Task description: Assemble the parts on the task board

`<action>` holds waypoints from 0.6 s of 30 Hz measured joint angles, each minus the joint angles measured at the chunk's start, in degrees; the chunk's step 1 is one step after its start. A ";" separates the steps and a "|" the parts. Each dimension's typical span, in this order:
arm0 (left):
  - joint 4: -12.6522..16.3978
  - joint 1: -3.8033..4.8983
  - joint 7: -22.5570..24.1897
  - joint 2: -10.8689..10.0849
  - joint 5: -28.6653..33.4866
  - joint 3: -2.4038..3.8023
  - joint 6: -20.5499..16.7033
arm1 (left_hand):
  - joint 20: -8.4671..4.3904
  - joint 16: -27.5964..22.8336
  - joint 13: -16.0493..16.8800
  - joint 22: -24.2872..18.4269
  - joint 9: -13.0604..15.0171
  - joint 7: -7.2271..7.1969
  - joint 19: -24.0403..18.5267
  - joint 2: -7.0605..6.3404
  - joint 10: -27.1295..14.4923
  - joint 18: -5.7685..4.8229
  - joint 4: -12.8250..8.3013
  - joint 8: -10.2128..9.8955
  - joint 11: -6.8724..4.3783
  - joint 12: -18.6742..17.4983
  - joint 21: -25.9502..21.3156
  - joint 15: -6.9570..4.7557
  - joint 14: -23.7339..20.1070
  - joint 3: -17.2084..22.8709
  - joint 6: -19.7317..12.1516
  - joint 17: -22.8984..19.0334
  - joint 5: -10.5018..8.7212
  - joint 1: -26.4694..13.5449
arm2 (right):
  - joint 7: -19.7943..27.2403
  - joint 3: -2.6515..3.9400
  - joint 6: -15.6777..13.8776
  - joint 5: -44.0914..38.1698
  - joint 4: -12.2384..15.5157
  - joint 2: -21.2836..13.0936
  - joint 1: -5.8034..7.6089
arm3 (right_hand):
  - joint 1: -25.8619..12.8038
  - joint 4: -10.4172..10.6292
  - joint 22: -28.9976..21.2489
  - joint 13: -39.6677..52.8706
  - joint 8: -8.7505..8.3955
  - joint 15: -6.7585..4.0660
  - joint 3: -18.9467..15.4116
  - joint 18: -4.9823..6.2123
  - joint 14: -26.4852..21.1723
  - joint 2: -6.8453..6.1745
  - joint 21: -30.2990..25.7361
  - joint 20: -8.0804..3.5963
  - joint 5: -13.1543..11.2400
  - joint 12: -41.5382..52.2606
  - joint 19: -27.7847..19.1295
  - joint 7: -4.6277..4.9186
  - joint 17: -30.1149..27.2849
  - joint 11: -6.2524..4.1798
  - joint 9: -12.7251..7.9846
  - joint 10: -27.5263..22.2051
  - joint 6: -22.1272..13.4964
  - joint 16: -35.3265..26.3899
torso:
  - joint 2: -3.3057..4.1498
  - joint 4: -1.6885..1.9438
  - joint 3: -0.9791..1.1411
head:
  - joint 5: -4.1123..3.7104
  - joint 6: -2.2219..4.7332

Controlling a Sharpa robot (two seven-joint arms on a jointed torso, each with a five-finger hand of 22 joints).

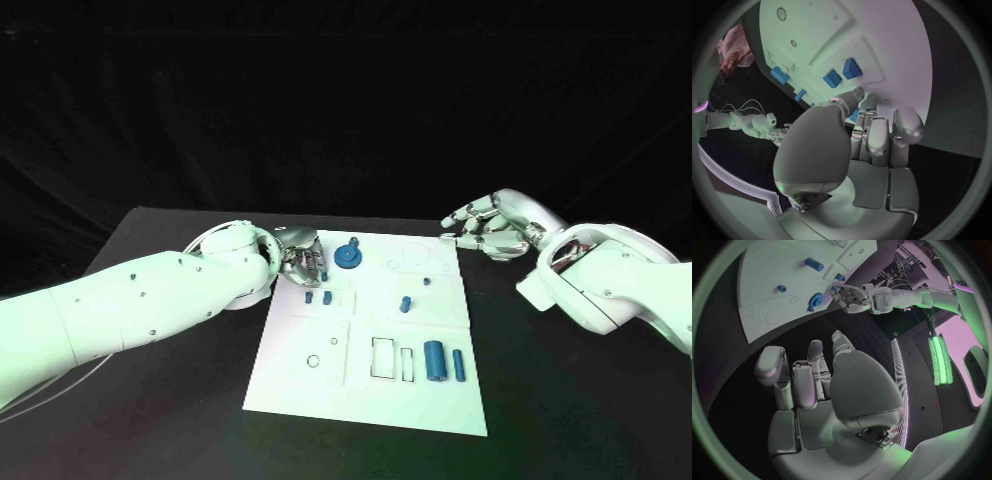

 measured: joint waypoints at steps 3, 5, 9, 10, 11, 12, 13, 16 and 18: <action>0.25 0.00 -0.07 -0.52 0.01 0.00 -0.02 | 0.00 0.00 0.01 0.00 -0.05 0.10 0.00 0.00 0.00 0.00 0.00 0.00 0.00 0.00 0.00 0.00 0.00 0.00 -0.10 -0.01 0.00 0.00 | -0.61 0.00 0.67 -0.73 -0.44 0.08 -0.02 | 2.78 -0.53 -0.75 -5.86 0.38 0.00 0.86 0.01 0.00 0.14 -1.27 0.00 -0.63 -7.22 0.00 0.00 -1.57 -0.02 0.06 -1.57 0.04 -1.45 | 0.00 0.00 0.00 | -0.04 0.08; 0.67 0.00 -0.08 -1.05 0.05 0.00 -0.11 | 0.00 0.00 0.08 -0.06 -0.22 -0.23 0.00 0.00 0.00 0.00 -0.16 0.00 0.00 -0.05 0.00 0.00 0.00 0.16 -0.43 -0.15 0.00 0.00 | -1.25 0.00 1.50 -2.01 -0.85 0.25 -0.08 | 5.37 -1.34 -0.81 -10.16 0.60 0.00 2.39 0.00 0.00 0.22 -1.48 0.00 -0.92 -12.31 0.00 0.28 -1.82 0.29 0.16 -1.88 0.56 -1.75 | -0.01 -0.01 -0.01 | -0.14 0.17; 1.63 0.01 0.05 -2.44 0.63 0.10 -0.70 | -0.10 -1.59 0.08 -2.80 -0.37 -0.30 -1.75 0.00 0.00 0.00 -0.44 0.00 0.00 -0.64 -2.32 0.08 -0.74 0.44 -0.51 -2.57 0.00 0.00 | -3.22 -0.06 3.69 -7.27 -1.58 0.94 -0.52 | 8.16 -1.83 0.70 -18.69 0.82 0.00 5.54 0.00 0.00 -0.51 0.34 0.03 -1.87 -21.12 1.38 0.11 -0.25 0.29 0.16 0.27 2.61 -0.82 | -0.04 -0.04 -0.01 | -0.68 0.30; 1.76 0.02 0.22 -2.93 1.16 0.19 -1.07 | -0.10 -2.01 0.15 -3.06 -0.37 -0.33 -1.75 -0.01 0.00 0.01 -0.68 0.17 0.00 -0.64 -2.56 0.14 -1.16 0.68 -0.48 -3.14 0.00 0.02 | -3.97 -0.06 4.32 -9.54 -1.75 1.25 -0.72 | 8.50 -1.89 1.17 -20.20 0.82 0.00 6.23 0.00 0.00 -0.85 0.94 -0.01 -1.87 -22.55 1.75 -0.21 0.19 0.18 0.16 0.99 2.92 -0.48 | -0.05 -0.04 -0.01 | -0.82 0.33; 1.77 0.05 0.39 -3.28 1.69 0.29 -1.39 | -0.21 -2.31 0.22 -3.31 -0.32 -0.50 -1.86 -0.19 0.00 0.01 -0.87 0.55 0.00 -0.64 -2.79 0.10 -1.34 0.90 0.19 -3.66 0.00 0.19 | -4.62 -0.08 4.78 -11.38 -1.85 1.51 -0.90 | 8.76 -1.77 1.61 -21.92 0.82 0.00 7.06 0.00 0.00 -1.11 1.50 -0.13 -1.87 -24.16 2.02 -0.34 0.47 0.07 0.11 1.88 3.48 -0.25 | -0.05 -0.06 0.01 | -0.96 0.39; 1.74 0.11 0.62 -3.68 2.38 0.41 -1.81 | -0.19 -2.78 0.25 -3.73 -0.24 -0.56 -2.30 -0.30 0.00 0.01 -0.88 0.93 0.00 -0.64 -3.04 0.10 -1.58 1.20 0.87 -4.30 0.00 0.31 | -5.32 -0.10 5.21 -13.34 -1.89 1.78 -1.08 | 9.20 -1.78 2.02 -23.28 0.82 0.00 7.86 0.01 0.00 -1.27 1.98 -0.10 -1.87 -25.43 2.21 -0.52 0.68 0.02 0.03 2.50 3.83 -0.25 | -0.06 -0.08 0.02 | -1.07 0.44; 1.64 0.20 0.92 -4.09 3.26 0.51 -2.29 | -0.20 -3.77 0.33 -5.03 -0.12 -0.52 -3.16 -0.30 0.00 0.02 -0.94 1.29 0.00 -0.65 -4.18 0.11 -2.24 1.27 1.60 -5.78 0.00 0.31 | -6.09 -0.14 5.63 -15.37 -1.93 2.08 -1.26 | 9.45 -1.58 2.47 -25.04 0.47 0.00 9.04 0.01 0.00 -1.52 2.44 -0.22 -1.89 -27.07 2.52 -0.54 0.79 0.00 -0.13 3.45 4.26 -0.25 | -0.06 -0.08 0.02 | -1.17 0.50; 1.03 0.66 2.49 -5.65 7.98 0.71 -4.51 | -0.21 -8.39 0.59 -11.74 -0.05 -0.55 -6.84 -0.30 0.00 1.77 -1.09 1.50 0.00 -0.65 -9.67 0.15 -4.78 1.41 2.56 -11.92 0.00 0.31 | -8.87 -0.27 6.97 -21.99 -2.00 3.21 -1.75 | 9.18 -0.98 3.32 -28.10 -0.18 0.00 11.09 0.00 0.00 -2.51 3.29 0.00 -2.64 -29.95 2.91 -0.82 0.92 0.11 -0.40 4.62 4.76 -0.02 | -0.07 -0.10 0.08 | -1.54 0.70; 0.83 0.95 4.23 -6.78 12.97 0.81 -6.59 | -0.24 -9.97 0.76 -14.23 -0.05 -0.41 -7.99 -0.30 0.00 1.78 -1.09 1.50 0.00 -0.65 -11.83 0.01 -5.15 1.41 2.70 -13.84 0.00 0.31 | -10.73 -0.34 7.84 -26.15 -2.08 3.93 -1.96 | 8.56 -0.42 3.69 -29.51 -0.64 0.00 12.02 0.00 0.00 -3.41 3.55 0.00 -3.09 -31.17 2.91 -0.72 0.98 0.34 -0.58 5.19 4.86 -0.02 | -0.07 -0.10 0.07 | -1.87 0.82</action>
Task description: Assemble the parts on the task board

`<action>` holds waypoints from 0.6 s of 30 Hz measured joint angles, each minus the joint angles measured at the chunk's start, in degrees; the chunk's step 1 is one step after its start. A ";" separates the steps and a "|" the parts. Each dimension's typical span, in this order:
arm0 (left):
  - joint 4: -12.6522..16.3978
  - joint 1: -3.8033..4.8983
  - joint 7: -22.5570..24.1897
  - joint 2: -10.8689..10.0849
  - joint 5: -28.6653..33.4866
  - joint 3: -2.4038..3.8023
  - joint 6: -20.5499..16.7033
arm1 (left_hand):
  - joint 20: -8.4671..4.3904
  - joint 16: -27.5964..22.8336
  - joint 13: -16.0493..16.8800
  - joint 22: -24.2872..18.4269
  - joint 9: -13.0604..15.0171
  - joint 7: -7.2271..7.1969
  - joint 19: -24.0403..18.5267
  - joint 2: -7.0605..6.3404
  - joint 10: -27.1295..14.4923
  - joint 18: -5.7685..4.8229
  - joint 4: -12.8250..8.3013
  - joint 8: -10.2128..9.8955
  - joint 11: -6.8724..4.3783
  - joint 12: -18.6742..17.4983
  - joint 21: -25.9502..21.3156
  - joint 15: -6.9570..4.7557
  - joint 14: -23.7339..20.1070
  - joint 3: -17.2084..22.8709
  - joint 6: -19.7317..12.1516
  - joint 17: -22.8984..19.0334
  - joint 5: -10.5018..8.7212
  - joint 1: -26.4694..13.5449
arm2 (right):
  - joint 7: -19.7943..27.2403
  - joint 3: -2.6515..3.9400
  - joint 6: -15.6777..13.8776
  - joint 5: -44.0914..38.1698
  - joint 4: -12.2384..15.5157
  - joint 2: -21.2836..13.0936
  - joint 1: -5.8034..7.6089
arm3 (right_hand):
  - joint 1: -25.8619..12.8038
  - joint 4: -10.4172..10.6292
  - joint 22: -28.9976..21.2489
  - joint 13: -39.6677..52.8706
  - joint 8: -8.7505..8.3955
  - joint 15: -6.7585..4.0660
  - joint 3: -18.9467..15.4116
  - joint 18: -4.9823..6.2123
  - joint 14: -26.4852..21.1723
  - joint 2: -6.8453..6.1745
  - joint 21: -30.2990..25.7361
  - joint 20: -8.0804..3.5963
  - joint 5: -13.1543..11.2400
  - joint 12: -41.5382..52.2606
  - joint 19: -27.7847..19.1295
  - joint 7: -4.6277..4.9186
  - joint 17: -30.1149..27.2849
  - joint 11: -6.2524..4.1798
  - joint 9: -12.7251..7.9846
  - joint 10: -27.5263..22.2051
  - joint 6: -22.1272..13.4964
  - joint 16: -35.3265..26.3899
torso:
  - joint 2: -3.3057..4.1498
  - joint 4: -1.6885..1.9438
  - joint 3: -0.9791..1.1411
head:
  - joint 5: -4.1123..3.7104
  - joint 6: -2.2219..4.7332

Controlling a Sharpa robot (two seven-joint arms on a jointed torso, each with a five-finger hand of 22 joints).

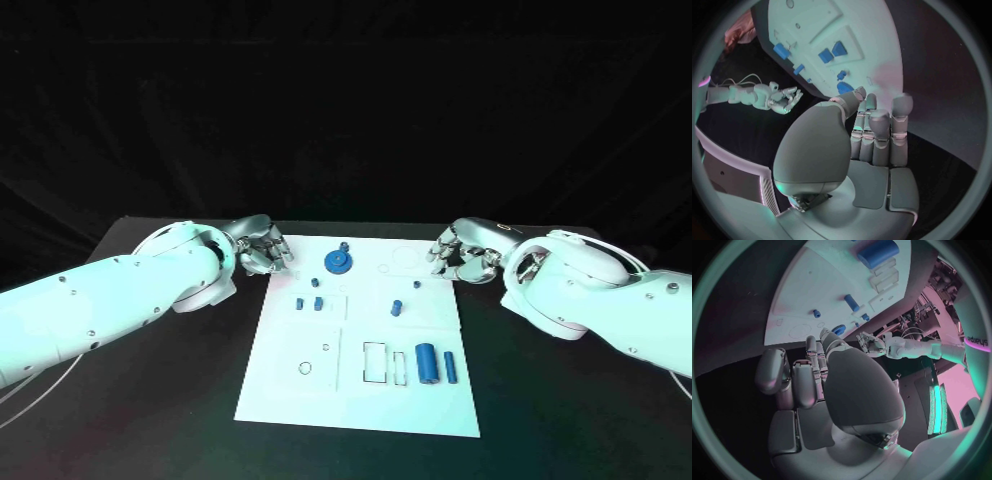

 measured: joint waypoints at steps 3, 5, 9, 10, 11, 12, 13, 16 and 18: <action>0.54 0.18 3.46 -1.55 9.78 0.02 -3.11 | 0.01 -4.65 0.21 -6.27 -0.04 0.23 -2.78 -0.07 0.21 1.34 0.34 0.00 0.20 0.00 -5.48 0.10 -2.14 -0.34 0.23 -5.63 0.00 -0.74 | -2.15 -0.07 1.05 -4.82 -0.38 1.12 -0.33 | -0.62 0.57 0.24 -1.22 -0.44 0.00 0.80 0.00 0.00 -0.74 0.14 0.21 -0.44 -1.11 0.20 0.00 0.11 -0.05 -0.16 0.35 0.00 0.22 | 0.03 0.02 -0.03 | -0.52 0.19; 1.44 0.22 5.93 -2.39 16.81 0.03 -4.78 | 0.22 -8.39 0.22 -9.83 -0.20 0.31 -4.34 0.10 0.21 1.94 0.74 0.00 0.20 0.00 -8.93 0.31 -3.80 -1.05 0.30 -9.99 0.00 -1.46 | -3.13 -0.14 1.54 -7.12 -0.64 1.79 -0.68 | -1.04 0.77 0.38 -1.82 -0.61 0.00 1.00 0.00 0.00 -1.17 0.14 0.21 -0.74 -1.66 0.21 0.00 0.27 0.07 -0.26 0.47 0.00 0.23 | 0.06 0.04 -0.09 | -0.86 0.25; 4.02 0.23 11.37 -4.04 31.82 0.03 -7.07 | 0.44 -12.24 0.38 -11.62 -0.45 0.63 -4.71 0.46 -0.31 2.00 0.89 0.00 0.72 0.00 -11.23 0.81 -5.50 -2.26 0.00 -14.23 0.00 -1.97 | -4.50 -0.24 2.16 -10.77 -1.38 3.20 -1.78 | -1.20 0.96 0.60 -2.63 -1.06 0.00 1.68 0.00 0.00 -1.91 0.40 0.23 -0.74 -2.33 0.23 0.00 0.53 0.16 -0.40 0.55 0.00 0.49 | 0.13 0.10 -0.16 | -1.35 0.26; 4.81 0.23 12.85 -4.52 35.86 0.03 -7.42 | 0.44 -12.57 0.44 -11.89 -0.50 0.63 -4.71 0.64 -0.31 2.03 0.84 0.00 0.72 0.00 -11.60 0.80 -5.50 -2.65 0.00 -14.57 0.00 -2.16 | -4.80 -0.28 2.25 -11.58 -1.62 3.55 -2.11 | -1.21 0.96 0.61 -2.79 -1.22 0.00 1.68 0.01 0.00 -1.92 0.40 0.42 -0.74 -2.33 0.42 0.03 0.61 0.16 -0.46 0.55 0.03 0.49 | 0.13 0.12 -0.16 | -1.46 0.26; 5.38 0.24 13.89 -4.88 38.65 0.03 -7.63 | 0.44 -12.89 0.50 -12.09 -0.51 0.63 -4.71 0.78 -0.31 2.06 0.77 0.00 0.72 0.00 -11.92 0.80 -5.56 -2.87 0.00 -14.80 0.00 -2.29 | -4.99 -0.30 2.30 -12.12 -1.77 3.77 -2.33 | -1.39 0.91 0.61 -2.91 -1.22 0.00 1.94 0.00 0.00 -2.10 0.40 0.42 -0.74 -2.51 0.41 0.20 0.67 0.16 -0.48 0.55 0.20 0.49 | 0.13 0.14 -0.18 | -1.57 0.26; 5.93 0.24 14.87 -5.21 41.28 0.03 -7.81 | 0.44 -13.03 0.51 -12.30 -0.51 0.63 -4.71 0.83 -0.31 2.07 0.70 0.00 0.72 0.00 -12.23 0.79 -5.89 -2.94 0.00 -14.94 0.00 -2.35 | -5.17 -0.31 2.33 -12.57 -1.94 3.99 -2.52 | -1.43 0.97 0.61 -3.03 -1.22 0.00 1.99 0.01 0.00 -2.14 0.48 0.42 -0.74 -2.56 0.41 0.20 0.77 0.23 -0.48 0.62 0.20 0.72 | 0.13 0.16 -0.20 | -1.74 0.26; 6.45 0.24 15.68 -5.51 43.51 0.03 -7.95 | 0.44 -13.06 0.52 -12.44 -0.51 0.63 -4.71 0.84 -0.31 2.08 0.68 0.00 0.72 0.00 -12.36 0.79 -5.89 -2.96 0.00 -15.05 0.00 -2.35 | -5.32 -0.32 2.34 -12.96 -2.08 4.21 -2.67 | -1.43 0.97 0.61 -3.14 -1.22 0.00 1.99 0.01 0.00 -2.14 0.76 0.42 -0.74 -2.56 0.41 0.20 0.88 0.36 -0.48 0.75 0.20 0.83 | 0.13 0.18 -0.20 | -1.87 0.21; 8.19 0.23 17.95 -6.34 49.62 0.01 -8.26 | 0.44 -13.30 0.57 -12.74 -0.60 0.62 -4.71 0.84 -0.66 2.09 0.69 0.00 0.79 0.00 -12.69 0.79 -5.89 -3.25 0.00 -15.23 0.00 -2.34 | -5.68 -0.32 2.35 -14.00 -2.44 4.93 -3.12 | -1.43 1.05 0.61 -3.44 -1.34 0.00 2.39 0.01 0.00 -2.14 1.09 0.41 -0.66 -2.85 0.82 0.32 1.14 0.36 -0.54 0.76 0.08 0.97 | 0.13 0.23 -0.24 | -2.10 0.05; 9.15 0.23 19.09 -6.66 52.60 0.01 -8.37 | 0.44 -13.33 0.63 -12.86 -0.59 0.68 -4.71 0.84 -0.74 2.09 0.53 0.00 0.71 0.00 -12.80 0.79 -5.89 -3.41 -0.06 -15.29 0.00 -2.34 | -5.80 -0.31 2.35 -14.51 -2.62 5.38 -3.42 | -1.46 0.88 0.61 -3.55 -1.43 0.00 2.56 0.01 0.00 -2.56 1.26 0.41 -0.51 -2.85 0.82 0.38 1.33 0.36 -0.54 0.76 0.02 1.09 | 0.13 0.23 -0.24 | -2.09 0.00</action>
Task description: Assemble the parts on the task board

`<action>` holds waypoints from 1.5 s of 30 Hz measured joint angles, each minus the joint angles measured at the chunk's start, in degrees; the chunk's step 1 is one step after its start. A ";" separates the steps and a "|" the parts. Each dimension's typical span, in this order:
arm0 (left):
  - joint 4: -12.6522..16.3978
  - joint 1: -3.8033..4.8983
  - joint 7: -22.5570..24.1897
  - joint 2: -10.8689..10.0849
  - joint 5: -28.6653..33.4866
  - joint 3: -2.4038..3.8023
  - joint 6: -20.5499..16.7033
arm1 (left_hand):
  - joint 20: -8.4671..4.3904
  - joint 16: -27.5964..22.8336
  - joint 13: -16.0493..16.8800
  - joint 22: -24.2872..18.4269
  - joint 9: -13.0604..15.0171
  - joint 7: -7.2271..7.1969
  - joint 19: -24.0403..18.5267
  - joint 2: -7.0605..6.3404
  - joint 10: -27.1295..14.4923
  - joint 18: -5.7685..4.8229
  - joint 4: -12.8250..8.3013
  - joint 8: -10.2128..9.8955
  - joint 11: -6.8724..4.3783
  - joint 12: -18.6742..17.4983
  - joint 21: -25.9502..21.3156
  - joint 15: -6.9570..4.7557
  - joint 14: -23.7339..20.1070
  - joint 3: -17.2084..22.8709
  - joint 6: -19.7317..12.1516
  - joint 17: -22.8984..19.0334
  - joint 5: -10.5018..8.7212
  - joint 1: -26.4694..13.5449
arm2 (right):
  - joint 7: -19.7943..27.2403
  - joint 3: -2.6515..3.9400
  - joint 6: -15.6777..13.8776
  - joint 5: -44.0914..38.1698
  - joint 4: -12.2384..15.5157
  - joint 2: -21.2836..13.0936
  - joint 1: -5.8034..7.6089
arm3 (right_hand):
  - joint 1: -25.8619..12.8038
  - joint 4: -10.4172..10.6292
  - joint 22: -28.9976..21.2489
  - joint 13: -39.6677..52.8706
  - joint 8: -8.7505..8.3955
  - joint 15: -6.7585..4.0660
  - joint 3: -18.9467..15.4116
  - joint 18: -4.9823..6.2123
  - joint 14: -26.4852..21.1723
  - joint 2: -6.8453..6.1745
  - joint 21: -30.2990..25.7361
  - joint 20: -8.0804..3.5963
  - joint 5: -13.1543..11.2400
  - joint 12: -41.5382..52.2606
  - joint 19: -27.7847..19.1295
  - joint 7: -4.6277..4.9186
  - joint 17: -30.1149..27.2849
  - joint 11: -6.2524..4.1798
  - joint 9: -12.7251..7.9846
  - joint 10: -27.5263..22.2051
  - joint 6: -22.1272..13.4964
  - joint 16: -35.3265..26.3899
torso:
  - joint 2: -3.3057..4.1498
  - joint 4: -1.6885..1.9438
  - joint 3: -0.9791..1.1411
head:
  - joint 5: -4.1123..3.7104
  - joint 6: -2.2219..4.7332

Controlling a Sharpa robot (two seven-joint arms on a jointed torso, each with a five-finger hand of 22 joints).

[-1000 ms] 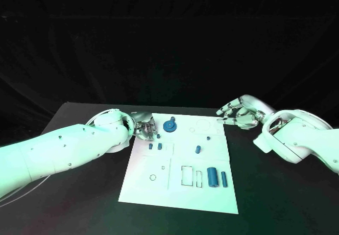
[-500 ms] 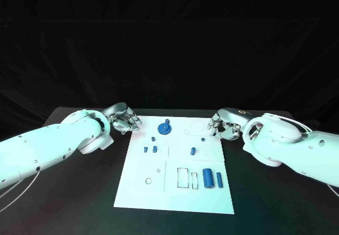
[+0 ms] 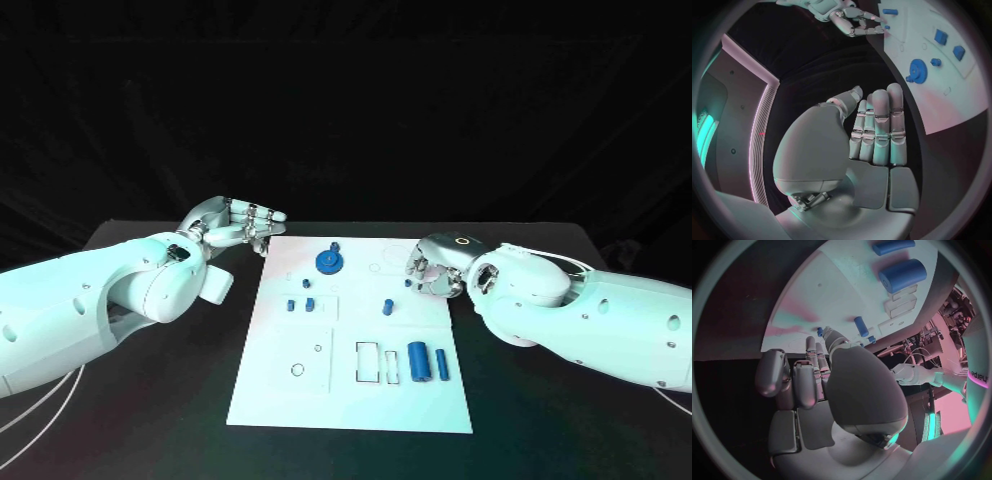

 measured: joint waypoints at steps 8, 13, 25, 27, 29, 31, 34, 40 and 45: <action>1.84 -0.02 2.57 -0.39 5.67 -0.01 -0.19 | 0.00 -0.24 0.06 -0.44 -0.13 0.15 0.00 0.23 -0.20 0.00 -0.07 0.00 0.20 0.18 -0.67 0.00 0.00 -0.71 -0.16 -0.24 0.00 -0.22 | -0.28 0.00 -0.02 -1.15 -0.34 1.08 -0.70 | 0.03 -0.03 -0.01 -0.58 0.00 0.00 1.07 -0.74 0.00 -0.03 1.77 0.11 0.72 -0.52 0.75 0.21 0.80 0.21 0.00 0.21 0.21 0.63 | -0.02 -0.05 -0.01 | 0.21 -0.26; 2.48 -0.02 3.40 -0.48 7.05 -0.01 -0.26 | 0.00 -0.24 0.06 -0.54 -0.13 0.35 0.00 0.23 -0.20 -0.01 -0.07 0.00 0.20 0.27 -0.67 0.21 -0.21 -0.71 -0.37 -0.24 0.00 -0.22 | -0.58 0.00 -0.12 -1.56 -0.96 1.59 -0.86 | 0.03 -0.01 -0.01 -0.92 0.00 0.00 1.71 -0.92 0.00 -0.03 2.68 0.10 0.79 -0.59 1.14 0.41 0.89 0.41 -0.06 0.41 0.41 0.88 | -0.02 -0.07 0.00 | 0.08 -0.30; 3.71 -0.02 4.04 -0.65 8.56 -0.01 -0.29 | 0.17 -0.44 0.11 -0.73 -0.19 0.34 0.17 0.23 -0.59 -0.04 -0.07 -0.19 0.21 0.27 -0.88 0.22 -0.21 -1.02 -0.37 -0.39 0.00 -0.22 | -0.79 0.02 -0.22 -1.98 -3.02 2.93 -1.38 | 0.03 -0.46 -0.02 -1.74 0.00 0.00 3.63 -0.92 0.00 -0.03 3.42 0.10 1.11 -1.02 1.53 0.29 1.26 0.19 -0.05 1.03 0.64 1.19 | 0.02 -0.02 0.11 | 0.13 -0.55; 3.83 -0.02 4.05 -0.66 8.66 -0.01 -0.28 | 0.21 -0.44 0.11 -0.74 -0.19 0.34 0.21 0.23 -0.60 -0.03 -0.07 -0.25 0.20 0.27 -0.88 0.22 -0.22 -1.02 -0.37 -0.39 0.00 -0.22 | -0.79 0.04 -0.26 -2.00 -3.21 3.09 -1.38 | 0.03 -0.40 -0.02 -1.82 0.00 0.00 4.02 -0.92 0.00 -0.03 3.80 0.10 1.11 -1.14 1.53 0.43 1.33 0.28 -0.05 1.34 0.79 1.19 | 0.02 -0.04 0.10 | 0.13 -0.58; 3.91 -0.02 4.05 -0.68 8.75 -0.01 -0.28 | 0.21 -0.44 0.11 -0.74 -0.19 0.34 0.21 0.23 -0.60 -0.03 -0.07 -0.25 0.20 0.27 -0.88 0.22 -0.22 -1.02 -0.37 -0.39 0.00 -0.22 | -0.79 0.06 -0.31 -2.01 -3.46 3.28 -1.39 | 0.03 -0.46 -0.02 -1.89 0.00 0.00 4.31 -0.92 0.00 -0.03 3.80 0.10 1.11 -1.11 1.53 0.32 1.33 0.19 -0.05 1.44 0.91 1.33 | 0.02 -0.04 0.10 | 0.13 -0.62; 3.95 -0.02 4.05 -0.69 8.81 -0.01 -0.27 | 0.21 -0.44 0.11 -0.78 -0.19 0.35 0.21 0.23 -0.60 -0.03 -0.07 -0.25 0.20 0.27 -1.13 0.22 -0.22 -1.02 -0.38 -0.39 0.00 -0.22 | -0.77 0.08 -0.35 -2.01 -3.67 3.44 -1.40 | 0.03 -0.64 -0.03 -2.13 0.00 0.00 5.07 -0.92 0.00 -0.03 3.82 -0.06 1.11 -1.11 1.70 0.25 1.39 0.09 -0.05 1.98 1.22 1.45 | 0.02 -0.05 0.10 | 0.13 -0.70; 3.97 -0.02 4.05 -0.69 8.89 -0.02 -0.26 | 0.21 -0.44 0.11 -0.84 -0.19 0.54 0.21 0.23 -0.60 -0.04 -0.07 -0.25 0.20 0.27 -1.21 0.22 -0.22 -1.02 -0.58 -0.44 0.00 -0.22 | -0.72 0.11 -0.36 -2.01 -3.93 3.61 -1.40 | 0.03 -1.02 -0.03 -2.33 0.00 0.00 5.95 -0.92 0.00 -0.03 4.22 -0.11 1.11 -1.10 1.74 0.01 1.47 -0.11 -0.05 2.61 1.87 1.44 | 0.01 -0.05 0.10 | 0.13 -0.76; 3.99 -0.02 3.95 -0.72 8.96 -0.02 -0.24 | 0.21 -0.44 0.11 -1.04 -0.31 0.54 0.21 0.23 -0.80 -0.03 -0.23 -0.25 0.40 0.27 -1.44 0.22 -0.22 -1.18 -0.59 -0.50 0.00 -0.22 | -0.50 0.17 0.00 -1.94 -4.35 3.91 -1.41 | 0.80 -2.68 -0.04 -2.97 0.00 0.00 9.54 -1.00 0.00 0.75 5.98 -0.21 -1.50 -1.72 2.69 -0.03 1.69 -0.16 0.11 3.38 2.72 1.74 | -0.04 -0.05 0.10 | 0.03 -0.92; 4.00 -0.02 3.86 -0.73 9.00 -0.02 -0.24 | 0.21 -0.67 0.16 -1.19 -0.37 0.54 0.21 0.60 -1.01 -0.05 -0.39 -0.25 0.61 0.27 -1.67 0.23 -0.22 -1.34 -1.00 -0.58 0.00 0.16 | -0.23 0.26 0.37 -1.91 -4.39 4.03 -1.45 | 0.84 -4.38 -0.04 -3.06 0.45 0.00 11.32 -1.81 0.00 1.32 8.38 -0.41 -2.03 -1.94 3.49 -0.50 1.65 -0.55 0.56 4.89 4.09 1.74 | -0.07 -0.05 0.10 | 0.16 -1.05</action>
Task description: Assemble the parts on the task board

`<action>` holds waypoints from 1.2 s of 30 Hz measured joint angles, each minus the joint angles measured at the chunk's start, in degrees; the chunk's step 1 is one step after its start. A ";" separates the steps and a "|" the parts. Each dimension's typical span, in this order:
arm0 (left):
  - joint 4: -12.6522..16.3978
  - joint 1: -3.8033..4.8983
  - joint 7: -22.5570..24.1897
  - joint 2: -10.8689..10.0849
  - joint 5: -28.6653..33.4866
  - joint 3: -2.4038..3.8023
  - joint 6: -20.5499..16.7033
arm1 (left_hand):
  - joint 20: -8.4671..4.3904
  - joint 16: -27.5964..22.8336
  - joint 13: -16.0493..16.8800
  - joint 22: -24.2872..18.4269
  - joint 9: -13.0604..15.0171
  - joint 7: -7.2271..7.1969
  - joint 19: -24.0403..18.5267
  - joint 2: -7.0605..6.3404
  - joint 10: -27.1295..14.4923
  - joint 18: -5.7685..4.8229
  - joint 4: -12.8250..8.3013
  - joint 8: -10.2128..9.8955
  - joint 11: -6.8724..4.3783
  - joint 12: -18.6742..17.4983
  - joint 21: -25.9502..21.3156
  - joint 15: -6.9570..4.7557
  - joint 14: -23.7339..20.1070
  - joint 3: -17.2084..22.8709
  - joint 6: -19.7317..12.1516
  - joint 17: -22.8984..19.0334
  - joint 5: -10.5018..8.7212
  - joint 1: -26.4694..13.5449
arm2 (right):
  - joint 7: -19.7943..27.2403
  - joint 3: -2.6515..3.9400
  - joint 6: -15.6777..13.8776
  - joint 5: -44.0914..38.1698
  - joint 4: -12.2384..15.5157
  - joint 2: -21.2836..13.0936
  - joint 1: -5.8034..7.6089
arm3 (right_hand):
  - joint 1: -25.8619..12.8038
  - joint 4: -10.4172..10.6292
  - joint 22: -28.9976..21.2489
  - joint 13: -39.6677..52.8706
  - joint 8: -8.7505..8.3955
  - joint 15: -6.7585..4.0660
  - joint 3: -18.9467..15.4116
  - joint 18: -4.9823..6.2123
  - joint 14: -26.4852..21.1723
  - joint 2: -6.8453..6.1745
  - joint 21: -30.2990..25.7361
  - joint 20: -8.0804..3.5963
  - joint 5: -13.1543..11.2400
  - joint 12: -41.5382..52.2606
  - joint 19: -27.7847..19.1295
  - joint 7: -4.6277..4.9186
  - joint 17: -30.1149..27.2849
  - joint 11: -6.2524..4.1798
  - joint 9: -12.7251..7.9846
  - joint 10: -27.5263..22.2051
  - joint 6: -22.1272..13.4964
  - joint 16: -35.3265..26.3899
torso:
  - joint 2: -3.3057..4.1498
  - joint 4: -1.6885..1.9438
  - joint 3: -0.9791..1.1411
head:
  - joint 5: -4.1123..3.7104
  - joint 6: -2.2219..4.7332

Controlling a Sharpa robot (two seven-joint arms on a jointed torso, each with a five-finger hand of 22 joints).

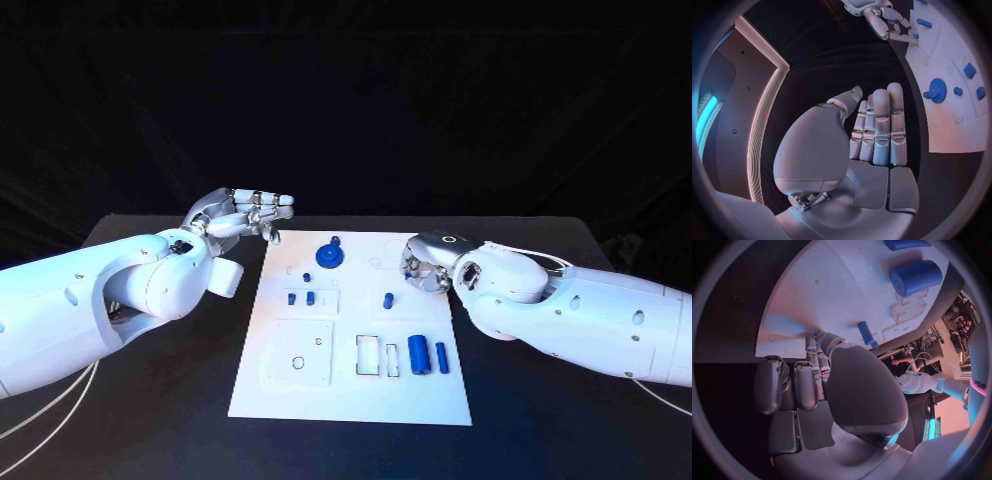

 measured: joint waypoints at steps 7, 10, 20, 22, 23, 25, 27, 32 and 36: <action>-0.02 0.00 -0.16 -0.03 0.03 0.00 0.01 | 0.21 0.00 0.00 -0.18 -0.06 0.19 0.21 0.00 -0.41 0.00 -0.16 -0.21 0.01 0.00 -0.21 0.20 -0.20 -0.16 -0.20 -0.14 0.00 0.00 | 0.53 0.03 -0.21 0.08 0.07 -0.16 -0.10 | -0.59 -2.22 0.00 -0.30 0.21 0.00 2.20 0.00 0.00 0.74 0.68 -0.22 -0.35 -0.50 0.21 0.07 -0.38 -0.18 0.38 0.75 0.82 0.00 | -0.02 -0.01 0.02 | -0.01 -0.05; -0.05 0.00 -0.25 -0.03 0.05 0.00 0.01 | 0.21 -0.23 -0.01 -0.44 -0.34 0.66 0.21 0.23 -1.66 -0.26 -0.41 -0.69 0.40 0.00 -0.67 0.50 -0.50 -0.41 -1.28 -0.27 0.00 0.24 | 0.73 -0.02 -0.65 0.12 0.14 -0.27 -0.18 | -0.74 -2.64 -0.01 -0.39 0.19 0.00 2.61 0.00 0.00 0.89 1.63 -0.21 -0.39 -0.88 0.61 0.08 -0.59 -0.17 0.51 0.76 0.83 0.00 | -0.02 -0.04 0.02 | -0.01 -0.06; -0.20 0.00 -0.52 0.01 0.10 0.00 0.00 | 0.42 -0.39 -0.01 -0.85 -0.53 1.13 0.41 0.23 -2.74 -0.30 -0.48 -0.70 0.90 0.00 -1.20 0.92 -0.91 -0.78 -2.14 -0.44 0.00 0.23 | 0.78 -0.23 -2.99 0.30 0.63 -0.91 -0.55 | -2.59 -2.76 0.02 -0.49 0.43 0.00 2.73 0.00 0.00 0.40 2.29 -0.21 -0.02 -1.31 0.61 -0.12 -1.02 -0.38 0.81 1.78 1.00 0.00 | -0.04 -0.02 0.00 | -0.03 0.06; -0.27 0.00 -0.58 0.02 0.12 0.00 0.00 | 0.42 -0.40 -0.01 -0.89 -0.60 1.13 0.41 0.23 -2.89 -0.31 -0.65 -0.70 1.05 0.00 -1.20 0.92 -0.92 -0.96 -2.14 -0.49 0.00 0.23 | 0.73 -0.22 -3.71 0.31 1.03 -1.27 -0.55 | -2.80 -2.76 0.04 -0.52 0.42 0.00 2.73 -0.48 0.00 0.18 2.35 -0.21 -0.13 -1.31 0.61 -0.18 -1.03 -0.44 0.82 1.84 1.05 0.00 | -0.04 -0.02 0.00 | -0.03 0.14; -0.30 0.00 -0.60 0.02 0.13 -0.01 0.00 | 0.41 -0.39 -0.01 -0.92 -0.60 1.24 0.41 0.23 -3.11 -0.32 -0.71 -0.70 1.01 0.00 -1.20 0.92 -0.92 -1.02 -2.26 -0.50 0.00 0.24 | 0.71 -0.19 -4.03 0.32 1.26 -1.46 -0.55 | -2.80 -2.76 0.04 -0.55 0.42 0.00 2.73 -0.84 0.00 0.18 2.62 -0.21 -0.13 -1.31 0.61 -0.27 -1.03 -0.47 0.82 1.88 1.14 0.00 | -0.05 -0.02 0.01 | -0.03 0.18; -0.39 0.00 -0.66 0.04 0.15 -0.01 0.00 | 0.42 -0.39 -0.01 -1.01 -0.65 1.33 0.41 0.23 -3.39 -0.33 -0.71 -0.70 1.14 0.00 -1.49 1.12 -1.12 -1.02 -2.75 -0.52 0.00 0.24 | 0.68 -0.06 -4.67 0.34 1.79 -1.90 -0.54 | -2.80 -2.76 0.04 -0.55 0.42 0.00 2.73 -0.87 0.00 0.19 2.65 -0.21 -0.13 -1.49 0.61 -0.30 -1.03 -0.47 0.82 1.88 1.17 0.00 | -0.06 -0.02 0.01 | 0.00 0.23; -0.50 0.00 -0.72 0.04 0.18 -0.01 0.01 | 0.62 -0.39 -0.01 -1.08 -0.67 1.34 0.21 0.26 -3.72 -0.32 -0.82 -0.70 1.22 0.00 -1.54 1.12 -1.12 -1.12 -2.78 -0.57 0.00 0.26 | 0.65 0.11 -5.37 0.37 2.67 -2.55 -0.43 | -3.18 -2.76 0.03 -0.54 0.42 0.00 2.73 -0.87 0.00 -0.19 3.12 -0.20 -0.13 -1.54 0.60 -0.31 -1.07 -0.47 0.89 1.89 1.18 0.00 | -0.06 -0.02 -0.01 | 0.10 0.24; -0.67 0.00 -0.85 0.05 0.26 -0.01 0.03 | 0.62 -0.39 -0.02 -1.13 -0.74 1.63 0.20 0.45 -4.01 -0.33 -0.87 -0.70 1.34 0.22 -1.54 1.11 -1.52 -1.18 -3.08 -0.63 0.00 0.45 | 0.54 0.49 -6.59 0.48 5.91 -4.63 0.19 | -3.70 -2.76 0.03 -0.55 0.42 0.00 2.73 -0.88 0.00 -0.27 3.15 -0.20 -0.13 -1.54 0.60 -0.31 -1.11 -0.47 0.92 1.89 1.17 0.00 | -0.06 -0.03 -0.03 | 0.27 0.25; -0.78 0.00 -0.93 0.05 0.30 -0.01 0.05 | 0.62 -0.39 -0.02 -1.20 -0.74 1.43 0.21 0.45 -4.01 -0.33 -0.72 -0.70 1.35 0.22 -1.76 1.11 -1.53 -1.33 -3.28 -0.63 0.00 0.45 | 0.41 0.67 -7.20 0.59 8.91 -6.03 0.70 | -3.70 -2.76 0.03 -0.58 0.39 0.00 2.73 -0.87 0.00 -0.27 3.63 -0.21 -0.13 -1.54 0.60 -0.32 -1.11 -0.47 0.92 1.89 1.17 0.00 | -0.06 -0.07 -0.05 | 0.46 0.20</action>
